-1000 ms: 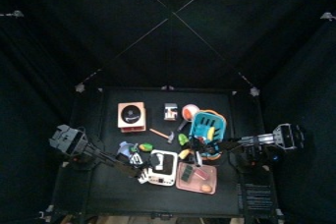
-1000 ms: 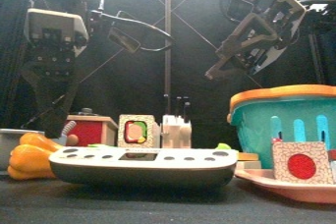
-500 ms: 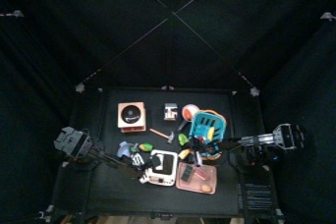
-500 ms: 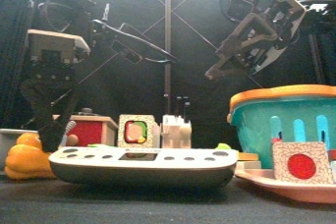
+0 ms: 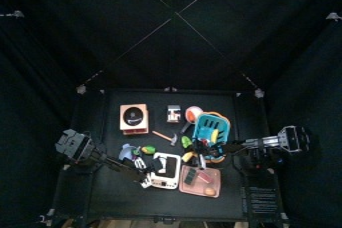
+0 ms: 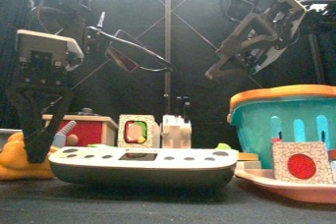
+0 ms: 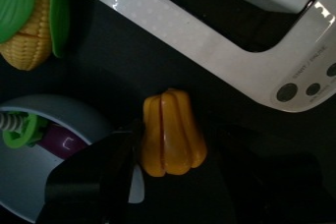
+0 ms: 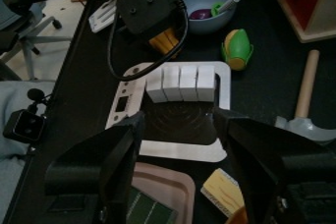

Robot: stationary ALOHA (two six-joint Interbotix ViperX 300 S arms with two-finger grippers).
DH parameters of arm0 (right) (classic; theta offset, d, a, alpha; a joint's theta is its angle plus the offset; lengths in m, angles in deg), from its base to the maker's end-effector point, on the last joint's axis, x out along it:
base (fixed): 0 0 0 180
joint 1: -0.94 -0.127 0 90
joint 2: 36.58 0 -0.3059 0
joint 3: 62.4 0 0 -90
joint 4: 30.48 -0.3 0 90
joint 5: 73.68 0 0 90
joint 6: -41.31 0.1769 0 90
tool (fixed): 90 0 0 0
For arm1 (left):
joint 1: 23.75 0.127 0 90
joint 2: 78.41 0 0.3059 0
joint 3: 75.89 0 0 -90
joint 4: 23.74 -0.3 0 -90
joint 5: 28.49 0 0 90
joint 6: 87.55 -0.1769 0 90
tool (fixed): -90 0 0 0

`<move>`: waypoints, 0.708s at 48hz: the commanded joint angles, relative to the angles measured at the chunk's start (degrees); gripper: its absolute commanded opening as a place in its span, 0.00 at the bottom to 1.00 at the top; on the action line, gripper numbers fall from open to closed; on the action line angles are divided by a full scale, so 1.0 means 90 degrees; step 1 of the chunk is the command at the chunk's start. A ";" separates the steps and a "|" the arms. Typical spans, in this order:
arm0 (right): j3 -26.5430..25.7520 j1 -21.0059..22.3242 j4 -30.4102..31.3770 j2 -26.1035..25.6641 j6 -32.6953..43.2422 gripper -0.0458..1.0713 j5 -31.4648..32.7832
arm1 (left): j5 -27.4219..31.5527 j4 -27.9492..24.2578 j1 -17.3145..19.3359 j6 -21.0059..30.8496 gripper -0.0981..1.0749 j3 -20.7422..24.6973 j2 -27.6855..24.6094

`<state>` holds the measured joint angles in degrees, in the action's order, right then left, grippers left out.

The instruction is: Grab squash half

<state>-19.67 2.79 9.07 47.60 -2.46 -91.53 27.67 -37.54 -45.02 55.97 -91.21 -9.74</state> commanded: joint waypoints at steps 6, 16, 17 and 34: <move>-0.0078 0.0000 0.0010 -0.0127 -0.0010 0.85 -0.0029 | -0.0117 0.0010 0.0078 0.0010 0.83 -0.0029 0.0029; -0.0098 0.0029 0.0010 -0.0098 -0.0010 0.85 -0.0020 | -0.0293 0.0000 0.0137 0.0020 0.83 -0.0098 -0.0039; -0.0088 0.0029 0.0010 -0.0098 -0.0010 0.85 -0.0029 | -0.0293 0.0000 0.0146 0.0020 0.83 -0.0098 -0.0049; -0.0088 0.0029 0.0010 -0.0098 -0.0010 0.85 -0.0029 | -0.0254 -0.0010 0.0156 0.0000 0.77 -0.0088 -0.0039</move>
<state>-19.58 2.97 9.24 47.60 -2.46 -91.53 25.12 -37.45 -43.88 56.06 -92.61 -10.97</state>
